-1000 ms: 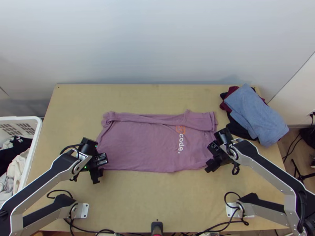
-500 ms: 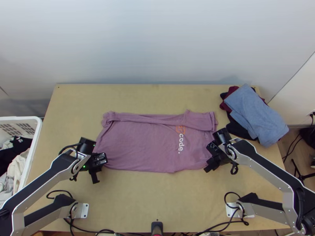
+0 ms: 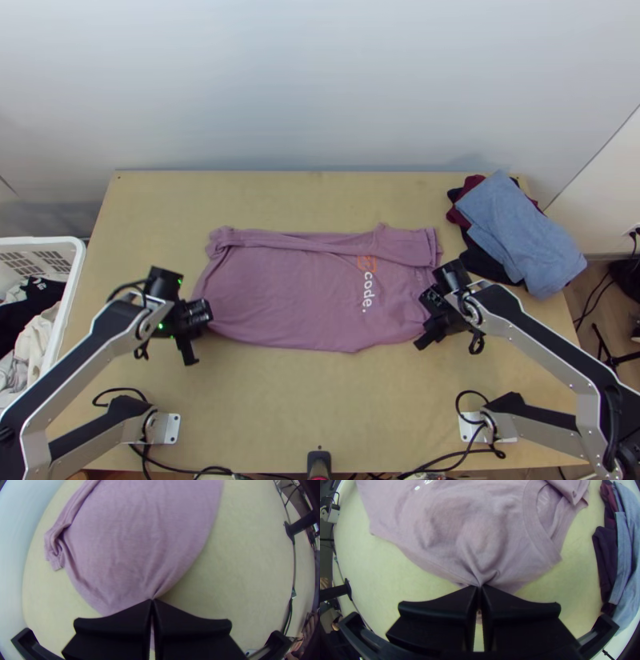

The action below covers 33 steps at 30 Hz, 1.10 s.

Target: Fold the t-shirt

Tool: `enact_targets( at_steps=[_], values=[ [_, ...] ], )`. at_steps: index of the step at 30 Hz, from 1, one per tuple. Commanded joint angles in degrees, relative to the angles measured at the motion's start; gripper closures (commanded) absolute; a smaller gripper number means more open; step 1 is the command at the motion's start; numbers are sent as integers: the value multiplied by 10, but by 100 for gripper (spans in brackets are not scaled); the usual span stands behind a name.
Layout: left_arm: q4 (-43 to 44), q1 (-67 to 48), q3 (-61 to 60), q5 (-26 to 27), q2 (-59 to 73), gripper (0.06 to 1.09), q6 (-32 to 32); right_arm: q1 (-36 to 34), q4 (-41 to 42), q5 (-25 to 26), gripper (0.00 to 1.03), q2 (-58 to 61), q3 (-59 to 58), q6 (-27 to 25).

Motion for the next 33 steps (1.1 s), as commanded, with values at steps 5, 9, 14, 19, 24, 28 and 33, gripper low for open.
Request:
enact_targets(
  at_steps=[5,9,14,19,24,28,33],
  values=[
    [-8,71,110,35,97,105,-3,-39,-42,-1,100,4,66,-35],
    [8,76,132,37,127,105,-9,-58,-50,-4,100,25,98,-50],
    [17,99,180,38,174,105,-18,-82,-58,-22,100,55,142,-67],
    [21,100,227,45,222,105,-40,-83,-64,-25,100,97,197,-68],
    [41,91,236,44,250,105,-49,-83,-68,-25,100,135,251,-67],
    [53,93,249,44,271,105,-55,-89,-69,-25,100,166,290,-67],
    [62,105,269,44,300,105,-58,-98,-69,-25,100,211,336,-66]
  ],
)
